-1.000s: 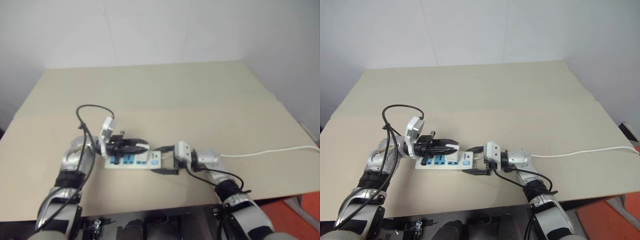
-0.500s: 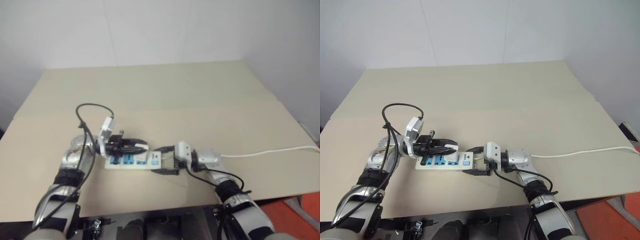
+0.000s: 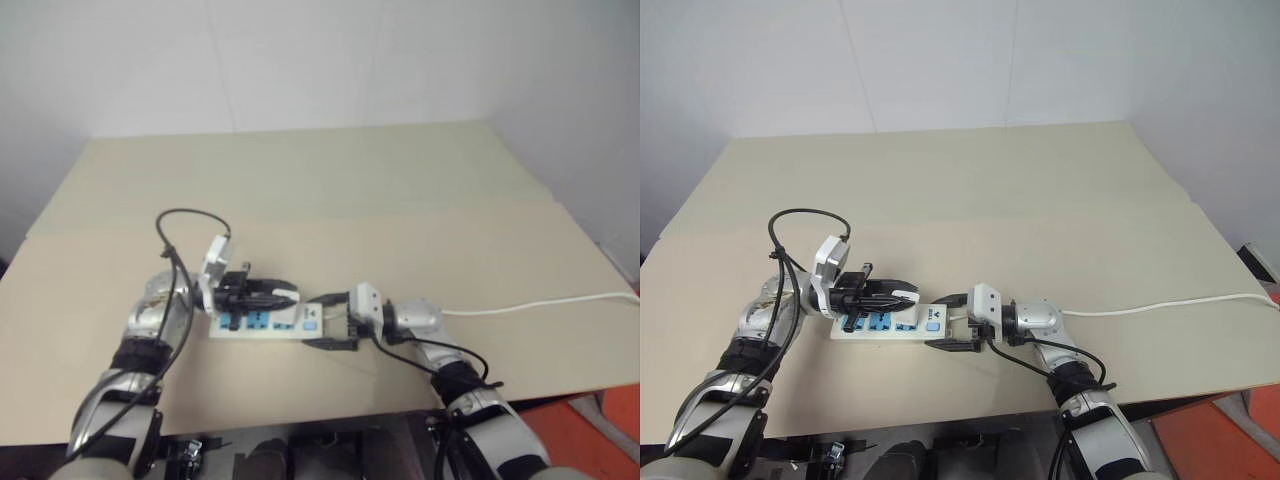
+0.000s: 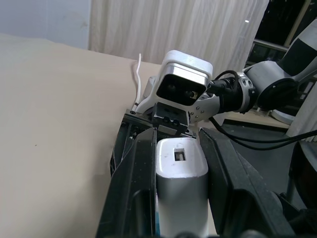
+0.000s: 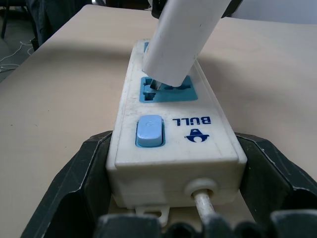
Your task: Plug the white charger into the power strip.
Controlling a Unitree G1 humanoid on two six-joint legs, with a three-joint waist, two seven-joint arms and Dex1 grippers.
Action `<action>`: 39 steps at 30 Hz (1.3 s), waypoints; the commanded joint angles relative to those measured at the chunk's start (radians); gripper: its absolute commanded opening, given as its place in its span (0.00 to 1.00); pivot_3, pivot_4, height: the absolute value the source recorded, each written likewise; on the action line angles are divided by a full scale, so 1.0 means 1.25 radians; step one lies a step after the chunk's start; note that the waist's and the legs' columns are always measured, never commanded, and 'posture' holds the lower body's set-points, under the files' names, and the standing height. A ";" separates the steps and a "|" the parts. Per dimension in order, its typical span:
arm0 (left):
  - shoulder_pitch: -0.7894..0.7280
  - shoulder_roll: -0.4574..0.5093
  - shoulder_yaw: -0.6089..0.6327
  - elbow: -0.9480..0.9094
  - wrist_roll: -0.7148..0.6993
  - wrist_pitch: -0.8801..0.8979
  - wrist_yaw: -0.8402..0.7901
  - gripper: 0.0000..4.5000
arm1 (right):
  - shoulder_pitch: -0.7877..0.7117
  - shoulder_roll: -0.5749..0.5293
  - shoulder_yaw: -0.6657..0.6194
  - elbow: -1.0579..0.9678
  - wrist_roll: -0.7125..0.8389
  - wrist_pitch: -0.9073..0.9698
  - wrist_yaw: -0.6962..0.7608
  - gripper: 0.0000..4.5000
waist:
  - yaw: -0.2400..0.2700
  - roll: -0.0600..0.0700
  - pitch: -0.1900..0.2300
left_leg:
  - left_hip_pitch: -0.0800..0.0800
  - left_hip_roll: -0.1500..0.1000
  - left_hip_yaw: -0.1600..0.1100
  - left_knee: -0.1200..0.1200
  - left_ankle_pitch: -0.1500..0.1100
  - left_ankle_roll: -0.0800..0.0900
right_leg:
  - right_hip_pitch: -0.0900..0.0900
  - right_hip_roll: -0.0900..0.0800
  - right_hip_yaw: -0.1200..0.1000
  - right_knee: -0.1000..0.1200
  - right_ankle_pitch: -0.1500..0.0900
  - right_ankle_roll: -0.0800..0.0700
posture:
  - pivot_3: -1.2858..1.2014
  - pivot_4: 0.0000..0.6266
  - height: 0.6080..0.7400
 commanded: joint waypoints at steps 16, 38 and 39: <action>0.032 0.025 -0.046 -0.003 -0.001 -0.034 -0.002 0.22 | 0.044 -0.018 0.057 0.028 -0.054 0.031 0.015 0.76 | 0.000 0.000 -0.001 | 0.000 0.000 0.002 0.000 -0.002 0.001 | 0.000 0.001 0.001 -0.001 0.000 0.000 | 0.52 0.24 1.00; 0.117 0.034 -0.048 0.049 -0.028 -0.229 -0.002 0.22 | 0.065 -0.035 0.059 -0.014 -0.031 0.033 0.041 0.76 | 0.001 0.002 -0.005 | 0.002 0.001 0.005 -0.002 -0.003 0.002 | 0.000 0.001 0.003 -0.003 0.000 0.000 | 0.52 0.24 1.00; 0.115 0.036 -0.051 0.057 -0.028 -0.235 -0.002 0.22 | 0.066 -0.037 0.059 -0.016 -0.030 0.033 0.043 0.76 | 0.002 0.002 -0.005 | 0.002 0.001 0.005 -0.002 -0.003 0.002 | 0.000 0.001 0.003 -0.003 0.000 0.000 | 0.52 0.24 1.00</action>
